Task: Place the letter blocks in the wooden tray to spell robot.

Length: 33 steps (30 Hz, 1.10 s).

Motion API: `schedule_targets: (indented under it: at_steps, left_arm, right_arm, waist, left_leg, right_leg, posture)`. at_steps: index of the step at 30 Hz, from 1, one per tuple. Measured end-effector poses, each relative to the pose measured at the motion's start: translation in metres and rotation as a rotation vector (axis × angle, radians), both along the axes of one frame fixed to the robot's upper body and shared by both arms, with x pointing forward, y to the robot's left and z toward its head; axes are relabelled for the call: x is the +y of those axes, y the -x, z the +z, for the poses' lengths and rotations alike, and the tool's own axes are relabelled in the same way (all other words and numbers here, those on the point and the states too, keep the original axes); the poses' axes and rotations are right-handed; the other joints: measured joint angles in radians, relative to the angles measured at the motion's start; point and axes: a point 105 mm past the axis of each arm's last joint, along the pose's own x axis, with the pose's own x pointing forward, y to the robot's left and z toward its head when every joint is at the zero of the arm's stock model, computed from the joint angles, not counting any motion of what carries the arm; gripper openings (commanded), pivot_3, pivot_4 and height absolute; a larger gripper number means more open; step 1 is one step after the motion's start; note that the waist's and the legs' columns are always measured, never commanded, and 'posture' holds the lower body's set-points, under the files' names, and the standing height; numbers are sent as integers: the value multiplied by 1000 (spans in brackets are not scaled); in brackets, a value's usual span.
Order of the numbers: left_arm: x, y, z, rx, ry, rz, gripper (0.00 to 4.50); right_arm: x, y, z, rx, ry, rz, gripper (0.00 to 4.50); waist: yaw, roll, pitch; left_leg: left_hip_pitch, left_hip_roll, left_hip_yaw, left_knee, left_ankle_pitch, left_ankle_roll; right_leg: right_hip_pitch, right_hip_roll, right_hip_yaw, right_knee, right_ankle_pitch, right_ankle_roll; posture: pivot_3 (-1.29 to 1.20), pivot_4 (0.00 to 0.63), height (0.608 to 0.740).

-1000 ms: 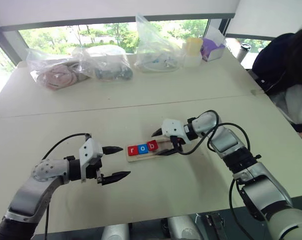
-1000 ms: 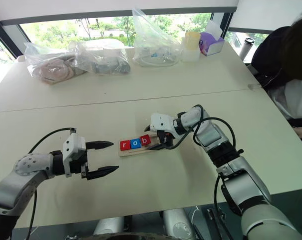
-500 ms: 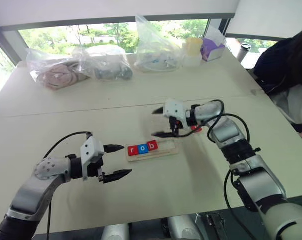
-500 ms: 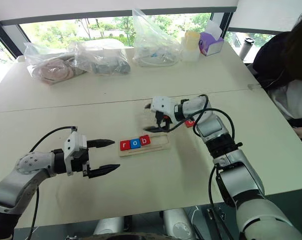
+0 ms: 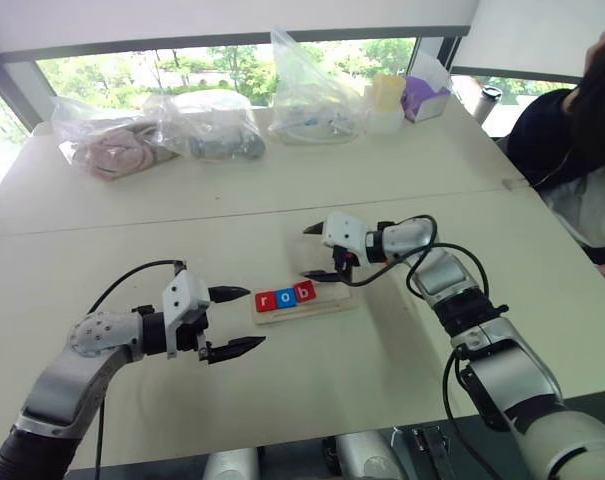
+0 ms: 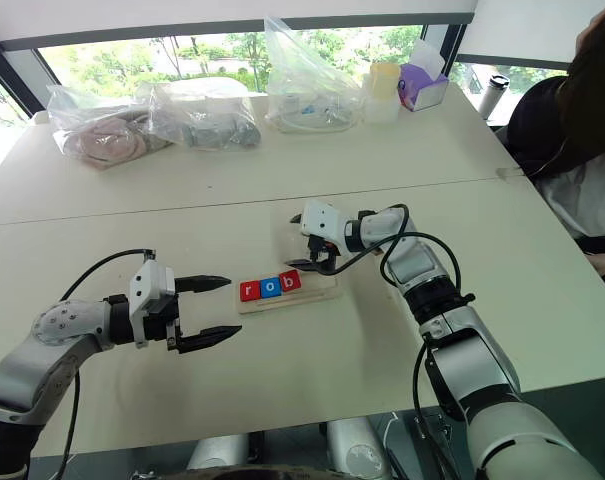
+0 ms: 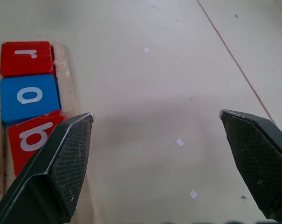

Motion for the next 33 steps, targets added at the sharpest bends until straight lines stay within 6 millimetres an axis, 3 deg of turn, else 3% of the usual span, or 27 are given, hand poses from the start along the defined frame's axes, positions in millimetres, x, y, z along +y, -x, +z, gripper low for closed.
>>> schedule_targets:
  at_steps: [16,26,33]
  left_arm:
    - [-2,-2,1,-9,7,-1,4500]
    - [-3,-2,2,-11,11,-1,4500]
    - [-4,-3,1,-11,13,1,4500]
  right_arm:
    - [2,13,1,35,18,58,4466]
    - [-2,-4,10,-22,5,-5,4466]
    - [-5,-2,-7,10,48,12,4466]
  waist:
    - [0,0,0]
    - [0,0,0]
    - [0,0,0]
  left_leg:
    - [0,0,0,0,0,0]
    - [0,0,0,0,0,0]
    - [0,0,0,0,0,0]
  right_leg:
    - [0,0,0,0,0,0]
    - [0,0,0,0,0,0]
    - [0,0,0,0,0,0]
  posture:
    - [0,150,740]
    - [0,150,740]
    - [0,150,740]
